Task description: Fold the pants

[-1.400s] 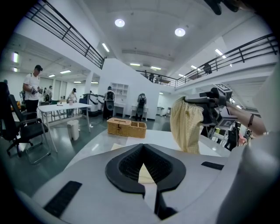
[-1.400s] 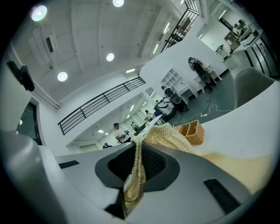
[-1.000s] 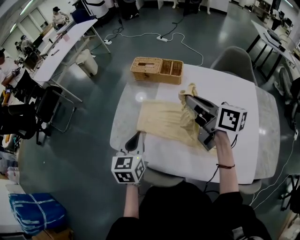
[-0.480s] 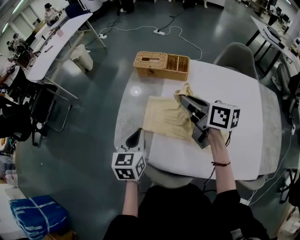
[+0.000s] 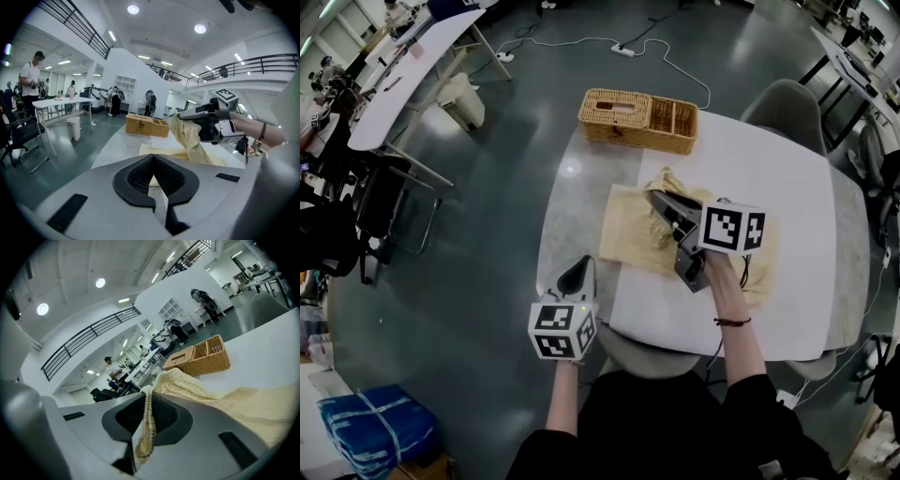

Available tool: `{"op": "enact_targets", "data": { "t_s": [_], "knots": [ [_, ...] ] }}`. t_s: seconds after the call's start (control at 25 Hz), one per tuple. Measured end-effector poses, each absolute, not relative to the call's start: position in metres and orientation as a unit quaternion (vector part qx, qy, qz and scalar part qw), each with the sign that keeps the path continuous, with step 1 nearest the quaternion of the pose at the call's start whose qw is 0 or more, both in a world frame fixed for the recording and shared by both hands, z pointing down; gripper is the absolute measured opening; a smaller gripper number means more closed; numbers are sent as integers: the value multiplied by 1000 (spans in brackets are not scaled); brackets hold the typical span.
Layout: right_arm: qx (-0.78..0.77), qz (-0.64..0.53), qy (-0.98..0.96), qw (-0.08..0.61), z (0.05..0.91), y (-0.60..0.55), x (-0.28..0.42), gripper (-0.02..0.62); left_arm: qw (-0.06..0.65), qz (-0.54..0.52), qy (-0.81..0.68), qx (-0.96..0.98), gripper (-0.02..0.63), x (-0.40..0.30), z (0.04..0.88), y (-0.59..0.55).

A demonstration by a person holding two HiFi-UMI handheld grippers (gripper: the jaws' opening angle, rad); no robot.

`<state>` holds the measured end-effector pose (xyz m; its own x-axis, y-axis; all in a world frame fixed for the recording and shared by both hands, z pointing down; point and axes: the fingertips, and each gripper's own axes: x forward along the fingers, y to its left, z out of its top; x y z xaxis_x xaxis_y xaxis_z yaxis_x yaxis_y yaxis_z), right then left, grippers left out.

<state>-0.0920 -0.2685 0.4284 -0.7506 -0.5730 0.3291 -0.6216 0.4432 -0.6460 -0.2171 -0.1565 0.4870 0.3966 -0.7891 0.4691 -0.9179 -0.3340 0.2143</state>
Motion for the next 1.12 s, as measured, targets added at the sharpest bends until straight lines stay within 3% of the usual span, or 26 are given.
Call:
{"op": "enact_targets", "data": {
  "t_s": [1.12],
  "knots": [
    [435,380,-775,256,559,-292,-154,43,284,123,-529,790,8,-245,534,-173]
  ]
}}
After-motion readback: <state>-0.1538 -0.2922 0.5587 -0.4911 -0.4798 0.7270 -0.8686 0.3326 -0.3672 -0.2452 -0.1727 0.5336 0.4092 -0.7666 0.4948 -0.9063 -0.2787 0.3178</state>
